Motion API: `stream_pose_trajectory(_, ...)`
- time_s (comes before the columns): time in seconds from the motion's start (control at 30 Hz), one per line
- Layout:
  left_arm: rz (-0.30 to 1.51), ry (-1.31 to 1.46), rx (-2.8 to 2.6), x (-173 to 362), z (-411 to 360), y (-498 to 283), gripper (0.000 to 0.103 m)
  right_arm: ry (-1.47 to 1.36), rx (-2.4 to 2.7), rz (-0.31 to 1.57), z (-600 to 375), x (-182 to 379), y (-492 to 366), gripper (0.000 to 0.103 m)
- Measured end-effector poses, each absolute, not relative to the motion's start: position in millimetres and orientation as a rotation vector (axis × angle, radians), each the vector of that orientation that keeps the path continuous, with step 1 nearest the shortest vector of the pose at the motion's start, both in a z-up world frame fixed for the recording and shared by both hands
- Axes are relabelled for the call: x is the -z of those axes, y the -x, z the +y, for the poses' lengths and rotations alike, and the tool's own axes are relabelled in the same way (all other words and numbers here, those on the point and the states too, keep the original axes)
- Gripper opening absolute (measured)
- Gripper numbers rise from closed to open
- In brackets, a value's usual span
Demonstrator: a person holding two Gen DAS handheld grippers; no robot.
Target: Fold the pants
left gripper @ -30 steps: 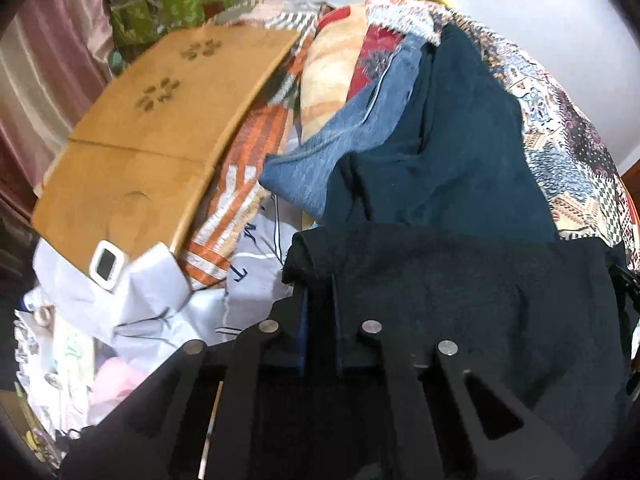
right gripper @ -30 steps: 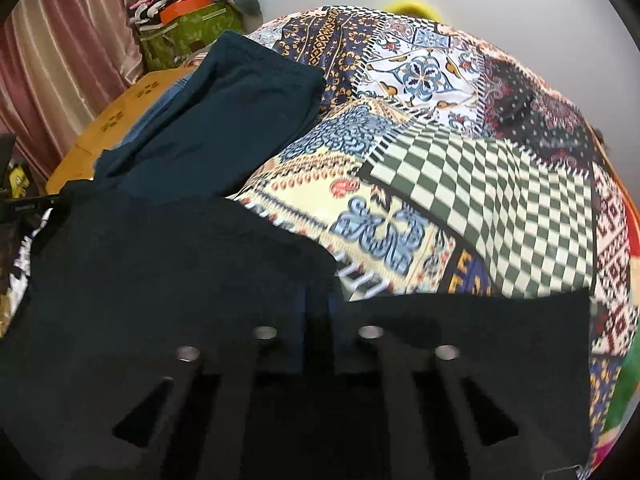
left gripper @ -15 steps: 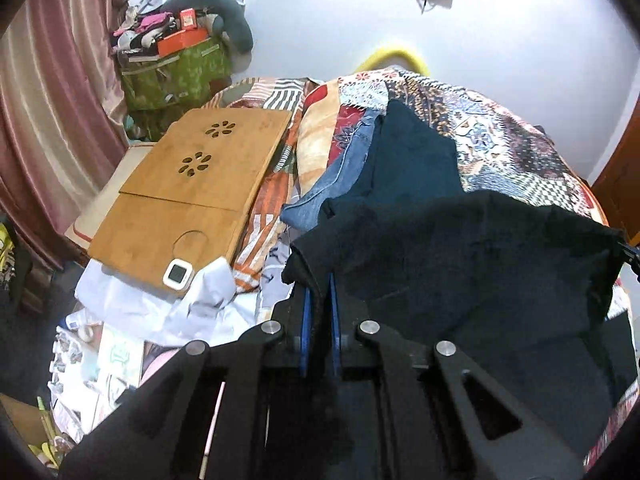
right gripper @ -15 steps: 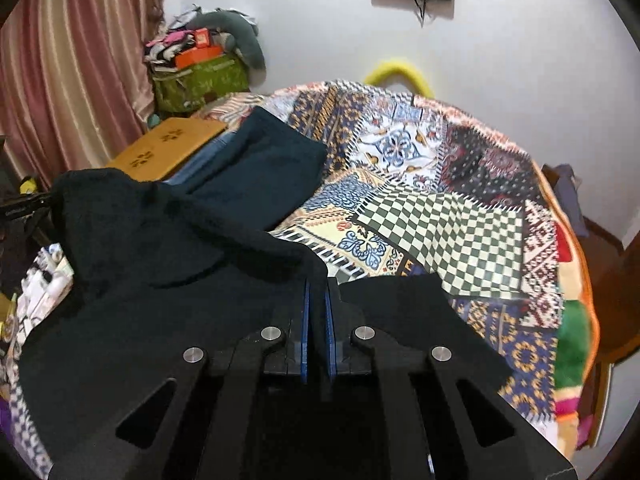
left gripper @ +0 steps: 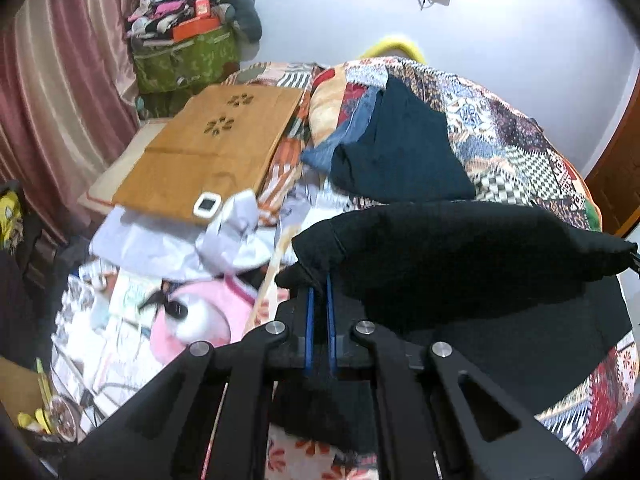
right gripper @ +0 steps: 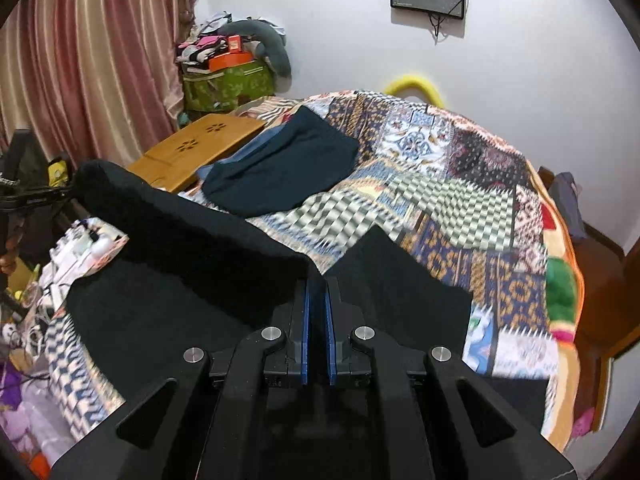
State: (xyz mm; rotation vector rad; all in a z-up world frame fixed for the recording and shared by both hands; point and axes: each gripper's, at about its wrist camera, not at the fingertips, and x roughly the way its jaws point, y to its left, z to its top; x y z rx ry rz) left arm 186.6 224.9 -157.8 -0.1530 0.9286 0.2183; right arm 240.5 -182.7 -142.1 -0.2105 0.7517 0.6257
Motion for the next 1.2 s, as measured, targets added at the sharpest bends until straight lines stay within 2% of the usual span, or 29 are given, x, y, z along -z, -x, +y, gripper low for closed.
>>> stream_pose_trajectory(0.13,0.975,0.195,-0.245,180,230,-163,0.001,0.207,-0.643,0.783,-185,158,-218,0.006)
stream_pose_trajectory(0.4,1.101,0.246,-0.269,235,234,-139,0.001,0.211,-0.632,0.848,-186,199,-192,0.006)
stream_pose_trajectory(0.63,1.049,0.163,-0.339,215,232,-128,0.004,0.217,-0.614,0.838,-194,190,-186,0.009)
stream_pose_trajectory(0.7,1.016,0.132,-0.344,201,228,-128,0.01,0.205,-0.595,0.838,-200,185,-185,0.023)
stream_pose_trajectory(0.73,1.001,0.116,-0.343,195,225,-129,0.013,0.193,-0.589,0.831,-206,181,-185,0.026)
stream_pose_trajectory(0.8,0.976,0.088,-0.335,185,219,-133,0.028,0.172,-0.573,0.817,-214,175,-186,0.034)
stream_pose_trajectory(0.9,0.92,0.055,-0.309,167,203,-147,0.044,0.133,-0.543,0.793,-225,160,-194,0.041)
stream_pose_trajectory(0.97,0.894,0.057,-0.284,157,195,-158,0.05,0.096,-0.528,0.771,-232,150,-201,0.042)
stream_pose_trajectory(1.07,0.855,0.067,-0.245,144,181,-178,0.061,0.061,-0.504,0.756,-238,139,-219,0.053)
stream_pose_trajectory(1.1,0.845,0.069,-0.234,141,177,-185,0.063,0.061,-0.504,0.756,-237,137,-224,0.054)
stream_pose_trajectory(1.2,0.826,0.057,-0.203,137,160,-210,0.065,0.069,-0.522,0.771,-230,137,-243,0.056)
